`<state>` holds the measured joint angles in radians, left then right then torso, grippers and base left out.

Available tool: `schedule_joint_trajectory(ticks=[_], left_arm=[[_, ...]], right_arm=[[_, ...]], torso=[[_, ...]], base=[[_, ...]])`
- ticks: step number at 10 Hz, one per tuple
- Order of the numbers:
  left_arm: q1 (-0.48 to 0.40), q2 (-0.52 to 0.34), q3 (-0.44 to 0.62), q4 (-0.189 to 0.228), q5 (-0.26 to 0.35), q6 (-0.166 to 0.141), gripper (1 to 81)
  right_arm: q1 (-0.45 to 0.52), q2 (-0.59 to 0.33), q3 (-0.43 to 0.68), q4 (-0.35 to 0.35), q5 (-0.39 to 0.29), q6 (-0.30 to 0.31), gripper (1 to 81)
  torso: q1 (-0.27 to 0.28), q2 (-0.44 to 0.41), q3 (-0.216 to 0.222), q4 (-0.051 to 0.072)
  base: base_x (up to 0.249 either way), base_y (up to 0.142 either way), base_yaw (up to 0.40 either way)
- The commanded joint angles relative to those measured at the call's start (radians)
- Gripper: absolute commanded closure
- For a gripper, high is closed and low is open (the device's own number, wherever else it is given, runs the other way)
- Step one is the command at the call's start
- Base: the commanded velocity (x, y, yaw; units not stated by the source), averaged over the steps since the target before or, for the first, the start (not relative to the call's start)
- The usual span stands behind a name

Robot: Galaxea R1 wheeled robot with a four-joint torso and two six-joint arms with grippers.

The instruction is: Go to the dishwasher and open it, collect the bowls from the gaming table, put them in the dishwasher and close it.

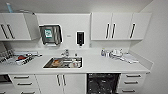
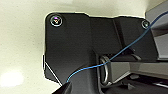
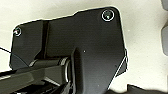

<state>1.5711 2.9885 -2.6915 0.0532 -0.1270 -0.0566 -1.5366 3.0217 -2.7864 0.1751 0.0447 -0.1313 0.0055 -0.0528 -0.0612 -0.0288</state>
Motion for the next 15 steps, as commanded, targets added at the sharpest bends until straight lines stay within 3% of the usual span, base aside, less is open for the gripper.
schedule_joint_trajectory(ticks=[1,9,13,15], left_arm=[[-0.041,-0.005,-0.001,0.008,0.050,0.003,1.0],[-0.044,-0.014,0.002,0.027,0.055,0.004,1.0],[-0.045,-0.014,0.004,0.030,0.050,0.004,1.0],[-0.052,-0.002,-0.004,0.060,0.055,0.003,1.0]], right_arm=[[0.046,-0.007,-0.005,0.012,-0.058,-0.005,1.0],[0.046,-0.005,-0.002,0.011,-0.058,-0.005,1.0],[0.040,-0.002,-0.001,0.007,-0.058,-0.007,1.0],[0.046,0.001,-0.005,0.012,-0.058,-0.007,1.0]], torso=[[0.000,0.000,0.000,0.000],[0.000,0.000,0.000,0.000],[0.000,0.000,0.000,0.000],[-0.001,0.000,0.000,0.000]], base=[[0.000,0.000,0.000],[0.000,0.000,0.013],[0.000,0.000,0.335],[0.000,0.000,0.368]])
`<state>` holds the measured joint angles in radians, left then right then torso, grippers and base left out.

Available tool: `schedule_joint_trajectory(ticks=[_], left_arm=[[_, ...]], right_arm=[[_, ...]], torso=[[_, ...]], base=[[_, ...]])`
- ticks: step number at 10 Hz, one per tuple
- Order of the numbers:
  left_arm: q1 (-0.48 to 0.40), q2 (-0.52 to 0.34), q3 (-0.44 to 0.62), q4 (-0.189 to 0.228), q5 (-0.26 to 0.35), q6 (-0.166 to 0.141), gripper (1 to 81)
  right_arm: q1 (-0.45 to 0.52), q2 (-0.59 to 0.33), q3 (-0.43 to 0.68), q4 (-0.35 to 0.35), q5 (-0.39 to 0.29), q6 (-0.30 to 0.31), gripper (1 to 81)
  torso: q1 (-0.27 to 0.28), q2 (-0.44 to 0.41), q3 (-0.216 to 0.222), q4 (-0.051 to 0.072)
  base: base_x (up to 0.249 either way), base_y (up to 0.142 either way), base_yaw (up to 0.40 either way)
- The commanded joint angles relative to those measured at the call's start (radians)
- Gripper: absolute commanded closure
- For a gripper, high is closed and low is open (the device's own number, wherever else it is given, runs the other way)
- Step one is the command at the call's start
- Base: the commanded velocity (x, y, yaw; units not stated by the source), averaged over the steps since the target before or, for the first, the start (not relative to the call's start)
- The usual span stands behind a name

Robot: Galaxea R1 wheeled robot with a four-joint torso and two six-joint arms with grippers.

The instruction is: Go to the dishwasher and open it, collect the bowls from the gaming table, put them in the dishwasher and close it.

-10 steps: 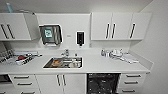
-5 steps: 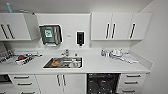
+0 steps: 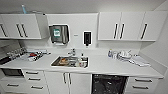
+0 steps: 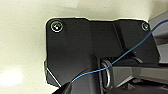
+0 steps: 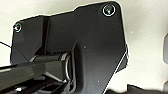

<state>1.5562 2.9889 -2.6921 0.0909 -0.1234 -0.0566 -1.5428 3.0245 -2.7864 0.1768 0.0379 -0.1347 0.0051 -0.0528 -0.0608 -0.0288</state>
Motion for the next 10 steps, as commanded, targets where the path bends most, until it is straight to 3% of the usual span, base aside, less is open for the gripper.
schedule_joint_trajectory(ticks=[1,4,6,7,10], left_arm=[[-0.041,-0.002,-0.003,0.027,0.047,0.003,1.0],[-0.055,-0.007,-0.003,0.076,0.028,0.004,1.0],[-0.047,-0.027,0.005,0.063,-0.004,0.000,1.0],[-0.038,-0.024,0.012,0.063,-0.004,-0.002,1.0],[-0.012,-0.070,0.060,0.061,-0.074,-0.012,1.0]], right_arm=[[0.051,-0.003,-0.007,0.003,-0.052,-0.008,1.0],[0.054,-0.002,-0.001,0.001,-0.053,-0.016,1.0],[0.043,-0.013,0.022,-0.010,-0.052,-0.034,1.0],[0.040,-0.040,0.079,-0.052,-0.052,-0.031,1.0],[0.046,-0.154,0.248,-0.053,-0.052,-0.022,1.0]], torso=[[0.000,0.000,0.000,0.000],[0.000,0.000,0.000,0.000],[0.000,0.000,0.000,0.000],[0.000,0.000,0.000,0.000],[0.000,0.000,0.000,0.000]], base=[[0.000,0.000,0.368],[0.000,0.000,0.368],[0.000,0.000,0.369],[0.000,0.000,0.369],[0.000,0.000,0.369]])
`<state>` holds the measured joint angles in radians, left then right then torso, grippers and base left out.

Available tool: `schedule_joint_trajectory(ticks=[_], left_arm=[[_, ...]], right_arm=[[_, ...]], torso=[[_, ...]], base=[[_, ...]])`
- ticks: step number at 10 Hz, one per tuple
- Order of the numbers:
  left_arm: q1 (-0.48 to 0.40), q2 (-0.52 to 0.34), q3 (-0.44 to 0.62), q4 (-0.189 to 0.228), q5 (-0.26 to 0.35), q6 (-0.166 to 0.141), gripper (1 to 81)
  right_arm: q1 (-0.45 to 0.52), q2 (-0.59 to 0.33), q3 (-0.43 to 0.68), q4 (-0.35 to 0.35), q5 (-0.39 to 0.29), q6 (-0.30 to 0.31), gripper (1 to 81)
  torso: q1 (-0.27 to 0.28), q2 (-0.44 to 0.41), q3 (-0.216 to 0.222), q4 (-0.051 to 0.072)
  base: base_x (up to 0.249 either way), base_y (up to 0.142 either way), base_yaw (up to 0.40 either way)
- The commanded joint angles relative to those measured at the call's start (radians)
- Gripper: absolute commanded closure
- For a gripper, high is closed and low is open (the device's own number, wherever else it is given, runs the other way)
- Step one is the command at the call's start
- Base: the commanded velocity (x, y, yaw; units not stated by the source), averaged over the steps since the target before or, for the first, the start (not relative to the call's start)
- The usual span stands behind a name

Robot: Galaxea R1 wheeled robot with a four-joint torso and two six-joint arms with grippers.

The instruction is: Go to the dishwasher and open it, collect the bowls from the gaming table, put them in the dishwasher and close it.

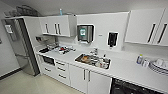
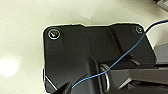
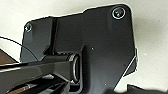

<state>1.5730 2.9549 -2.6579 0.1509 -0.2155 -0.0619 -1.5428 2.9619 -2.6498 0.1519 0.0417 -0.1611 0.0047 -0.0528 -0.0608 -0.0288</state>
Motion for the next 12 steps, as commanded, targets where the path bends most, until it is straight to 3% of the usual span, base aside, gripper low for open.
schedule_joint_trajectory(ticks=[1,6,12], left_arm=[[-0.026,-0.054,0.058,0.002,0.013,-0.007,1.0],[-0.017,-0.062,0.091,0.003,0.013,-0.007,1.0],[-0.015,-0.062,0.085,0.009,0.015,-0.006,1.0]], right_arm=[[0.040,-0.108,0.113,-0.032,-0.056,0.008,1.0],[0.028,-0.168,0.237,-0.043,-0.046,-0.001,1.0],[0.034,-0.168,0.229,-0.041,-0.048,-0.003,1.0]], torso=[[0.000,0.000,0.000,0.000],[0.000,0.000,0.000,0.000],[0.000,0.000,0.000,0.000]], base=[[0.000,0.000,0.369],[0.000,0.000,0.369],[0.000,0.000,0.368]])
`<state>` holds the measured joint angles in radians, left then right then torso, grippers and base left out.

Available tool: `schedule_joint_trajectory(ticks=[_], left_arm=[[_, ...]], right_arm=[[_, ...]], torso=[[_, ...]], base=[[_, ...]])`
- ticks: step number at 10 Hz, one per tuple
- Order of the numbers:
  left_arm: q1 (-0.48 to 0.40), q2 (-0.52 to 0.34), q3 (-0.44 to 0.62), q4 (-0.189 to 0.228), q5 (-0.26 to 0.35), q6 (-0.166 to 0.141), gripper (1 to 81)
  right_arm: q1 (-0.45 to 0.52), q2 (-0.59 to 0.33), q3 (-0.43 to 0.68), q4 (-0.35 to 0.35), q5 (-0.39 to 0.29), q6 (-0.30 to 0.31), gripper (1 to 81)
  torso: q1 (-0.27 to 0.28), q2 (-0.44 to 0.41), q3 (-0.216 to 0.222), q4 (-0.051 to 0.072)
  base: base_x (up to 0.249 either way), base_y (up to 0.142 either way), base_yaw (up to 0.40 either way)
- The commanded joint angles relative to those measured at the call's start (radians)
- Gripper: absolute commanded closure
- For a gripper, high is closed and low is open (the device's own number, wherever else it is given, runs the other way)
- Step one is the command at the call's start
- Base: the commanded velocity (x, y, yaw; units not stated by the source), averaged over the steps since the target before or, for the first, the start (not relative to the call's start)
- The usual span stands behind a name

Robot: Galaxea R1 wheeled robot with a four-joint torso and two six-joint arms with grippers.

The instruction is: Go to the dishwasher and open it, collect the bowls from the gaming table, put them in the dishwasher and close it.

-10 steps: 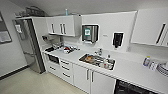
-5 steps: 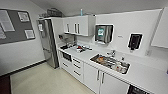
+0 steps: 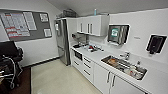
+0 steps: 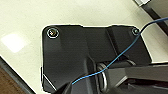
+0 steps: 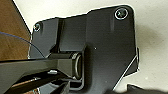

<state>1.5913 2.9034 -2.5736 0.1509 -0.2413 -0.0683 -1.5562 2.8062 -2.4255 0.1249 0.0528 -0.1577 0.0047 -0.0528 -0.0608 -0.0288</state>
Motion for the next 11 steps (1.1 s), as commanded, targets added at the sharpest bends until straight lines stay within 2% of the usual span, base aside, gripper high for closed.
schedule_joint_trajectory(ticks=[1,5,11], left_arm=[[-0.033,-0.009,0.001,0.009,0.039,0.001,1.0],[-0.033,0.007,0.000,0.015,0.043,0.001,1.0],[-0.030,0.005,0.000,0.003,0.043,0.001,1.0]], right_arm=[[0.046,-0.012,0.005,-0.014,-0.057,-0.006,1.0],[0.040,-0.014,0.007,-0.013,-0.051,-0.003,1.0],[0.043,-0.021,0.016,-0.019,-0.047,-0.008,1.0]], torso=[[0.000,0.000,0.000,0.000],[0.000,0.000,0.000,0.000],[0.000,0.000,0.000,0.000]], base=[[0.000,0.000,0.368],[0.000,0.000,0.368],[0.000,0.000,0.368]])
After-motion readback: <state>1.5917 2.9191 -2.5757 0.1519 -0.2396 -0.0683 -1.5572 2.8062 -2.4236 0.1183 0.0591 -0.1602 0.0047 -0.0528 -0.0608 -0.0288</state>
